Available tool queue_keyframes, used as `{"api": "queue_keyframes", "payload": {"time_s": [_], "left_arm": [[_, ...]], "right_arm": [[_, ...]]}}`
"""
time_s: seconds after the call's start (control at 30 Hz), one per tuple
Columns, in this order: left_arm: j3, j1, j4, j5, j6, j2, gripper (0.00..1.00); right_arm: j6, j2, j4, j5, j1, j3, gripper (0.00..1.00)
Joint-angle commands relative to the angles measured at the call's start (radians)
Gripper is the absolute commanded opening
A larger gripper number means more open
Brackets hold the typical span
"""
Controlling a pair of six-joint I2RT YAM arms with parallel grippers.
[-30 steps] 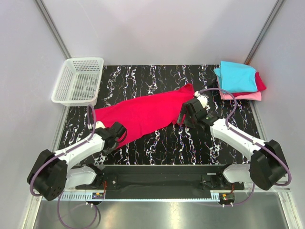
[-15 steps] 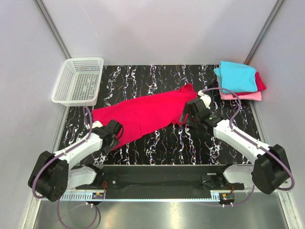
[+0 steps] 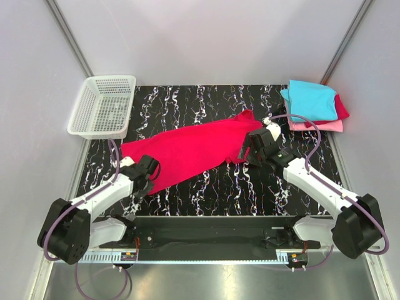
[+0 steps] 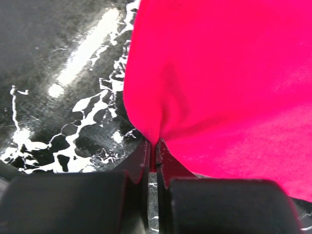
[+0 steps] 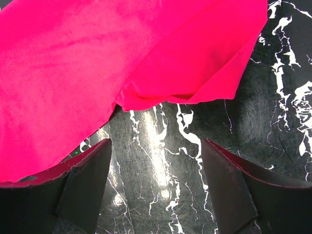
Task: Fold and stack the t-shirts
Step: Flatten the tshirt out
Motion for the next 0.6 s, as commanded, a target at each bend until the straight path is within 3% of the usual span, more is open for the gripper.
{"api": "queue_keyframes", "payload": {"time_s": [0.0, 0.27, 0.47, 0.57], "left_arm": [[-0.017, 0.004, 0.023, 0.057, 0.013, -0.002, 0.00], [0.088, 0.002, 0.016, 0.058, 0.141, -0.096, 0.00], [0.282, 0.004, 0.002, 0.026, 0.285, -0.111, 0.00], [0.386, 0.004, 0.005, 0.018, 0.340, -0.082, 0.00]], "right_arm": [[0.002, 0.004, -0.009, 0.028, -0.008, 0.032, 0.81], [0.097, 0.048, -0.055, 0.130, -0.017, 0.032, 0.76], [0.123, 0.113, -0.060, 0.151, -0.061, 0.035, 0.75], [0.125, 0.156, -0.058, 0.120, -0.120, 0.033, 0.68]]}}
